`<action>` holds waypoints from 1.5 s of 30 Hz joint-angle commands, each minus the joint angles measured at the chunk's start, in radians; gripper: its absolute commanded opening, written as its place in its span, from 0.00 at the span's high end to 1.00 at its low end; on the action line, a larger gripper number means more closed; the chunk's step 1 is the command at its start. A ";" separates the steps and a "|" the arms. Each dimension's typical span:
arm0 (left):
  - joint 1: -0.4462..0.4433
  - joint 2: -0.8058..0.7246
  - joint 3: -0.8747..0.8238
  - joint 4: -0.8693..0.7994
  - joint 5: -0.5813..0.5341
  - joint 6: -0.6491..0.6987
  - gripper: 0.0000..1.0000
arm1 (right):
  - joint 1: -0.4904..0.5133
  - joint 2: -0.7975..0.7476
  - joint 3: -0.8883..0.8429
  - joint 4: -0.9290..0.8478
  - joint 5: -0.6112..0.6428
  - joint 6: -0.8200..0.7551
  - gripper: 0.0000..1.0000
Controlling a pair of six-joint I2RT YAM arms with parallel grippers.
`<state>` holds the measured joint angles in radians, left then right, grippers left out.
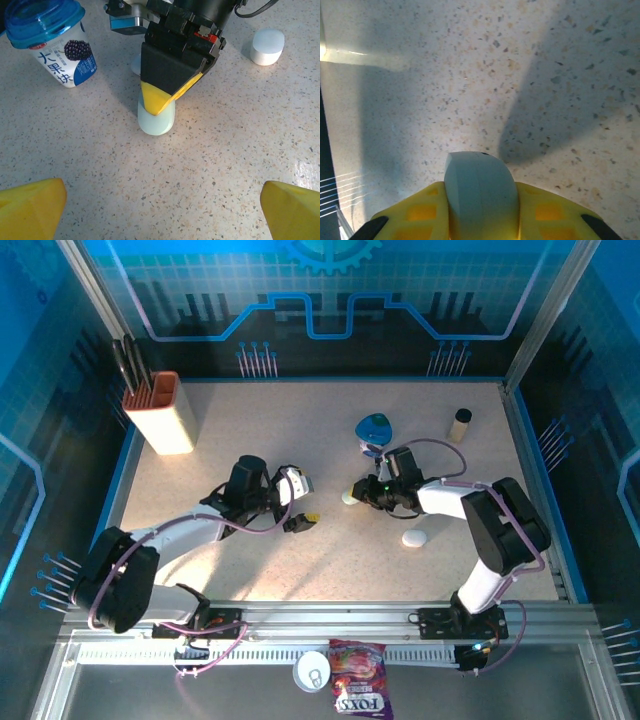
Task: Insert wireless bluetooth earbuds into charging case
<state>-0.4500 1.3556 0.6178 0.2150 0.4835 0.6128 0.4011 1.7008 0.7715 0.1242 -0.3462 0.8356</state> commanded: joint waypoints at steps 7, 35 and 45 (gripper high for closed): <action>-0.003 0.025 0.037 -0.037 0.000 0.019 0.01 | 0.015 0.005 0.033 -0.049 0.079 -0.062 0.68; 0.239 -0.170 -0.134 0.253 -0.576 -0.429 0.01 | -0.057 -0.536 -0.074 -0.165 0.809 -0.675 0.03; 0.371 -0.064 -0.276 0.547 -0.592 -0.560 0.01 | -0.255 -0.548 -0.339 0.310 0.736 -0.816 0.00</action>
<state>-0.1139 1.2526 0.3717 0.6033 -0.0982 0.1268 0.1875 1.1439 0.4839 0.2039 0.4301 0.0631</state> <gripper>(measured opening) 0.992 0.999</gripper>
